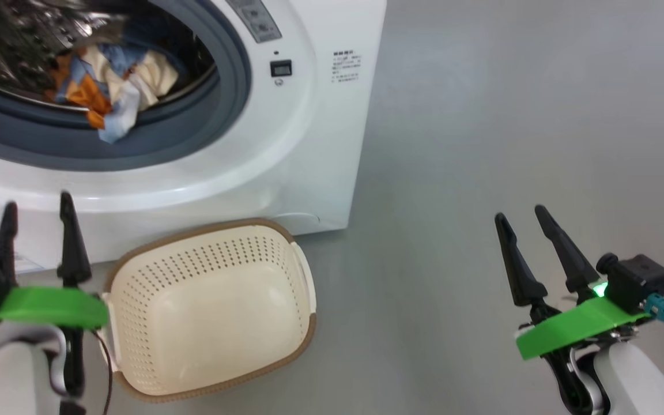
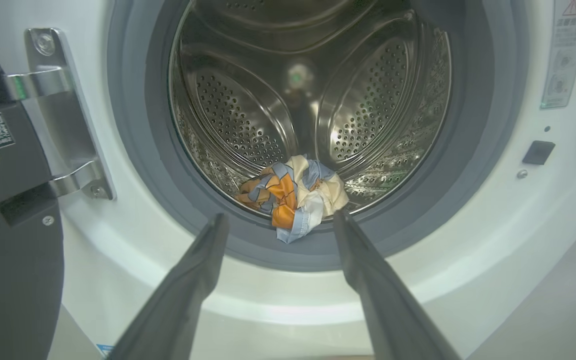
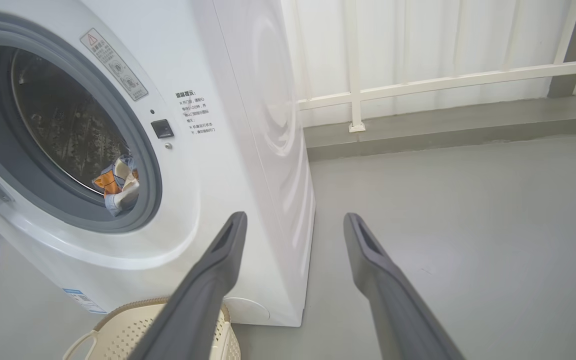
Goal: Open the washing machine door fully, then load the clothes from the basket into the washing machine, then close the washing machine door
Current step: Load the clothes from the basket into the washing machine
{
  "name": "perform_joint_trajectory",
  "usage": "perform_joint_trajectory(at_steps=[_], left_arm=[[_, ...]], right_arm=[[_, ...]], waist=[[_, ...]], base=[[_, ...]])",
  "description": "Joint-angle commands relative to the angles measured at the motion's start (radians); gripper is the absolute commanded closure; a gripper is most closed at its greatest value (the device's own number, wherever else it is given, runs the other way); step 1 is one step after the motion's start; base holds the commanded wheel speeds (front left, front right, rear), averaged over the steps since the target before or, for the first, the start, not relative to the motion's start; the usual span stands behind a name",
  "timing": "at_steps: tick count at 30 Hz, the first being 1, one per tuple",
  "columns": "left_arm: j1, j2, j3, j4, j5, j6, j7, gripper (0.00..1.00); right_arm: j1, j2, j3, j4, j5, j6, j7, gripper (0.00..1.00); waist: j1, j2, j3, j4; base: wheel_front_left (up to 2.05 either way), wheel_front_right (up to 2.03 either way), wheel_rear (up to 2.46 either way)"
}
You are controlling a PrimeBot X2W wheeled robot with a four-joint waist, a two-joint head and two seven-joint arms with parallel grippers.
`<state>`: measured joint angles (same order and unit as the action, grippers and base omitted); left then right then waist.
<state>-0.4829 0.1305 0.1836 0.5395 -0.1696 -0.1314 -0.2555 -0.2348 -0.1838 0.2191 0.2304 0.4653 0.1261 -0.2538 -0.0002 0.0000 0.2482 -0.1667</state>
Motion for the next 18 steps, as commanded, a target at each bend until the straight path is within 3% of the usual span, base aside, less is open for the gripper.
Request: perform_joint_trajectory(at_steps=[1, 18], left_arm=[[0.044, 0.021, 0.038, -0.046, 0.012, 0.001, -0.006, 0.0], [0.348, -0.004, 0.058, -0.228, -0.005, 0.001, -0.006, 0.0]], right_arm=[[0.026, -0.017, 0.009, -0.017, 0.005, 0.005, -0.008, 0.0], [0.141, -0.052, -0.004, -0.017, 0.018, 0.005, -0.008, 0.0]], waist=[[0.0002, 0.0, -0.058, 0.033], [0.0002, 0.0, -0.193, 0.08]], base=[[0.0, 0.0, 0.0], [0.0, 0.0, 0.0]])
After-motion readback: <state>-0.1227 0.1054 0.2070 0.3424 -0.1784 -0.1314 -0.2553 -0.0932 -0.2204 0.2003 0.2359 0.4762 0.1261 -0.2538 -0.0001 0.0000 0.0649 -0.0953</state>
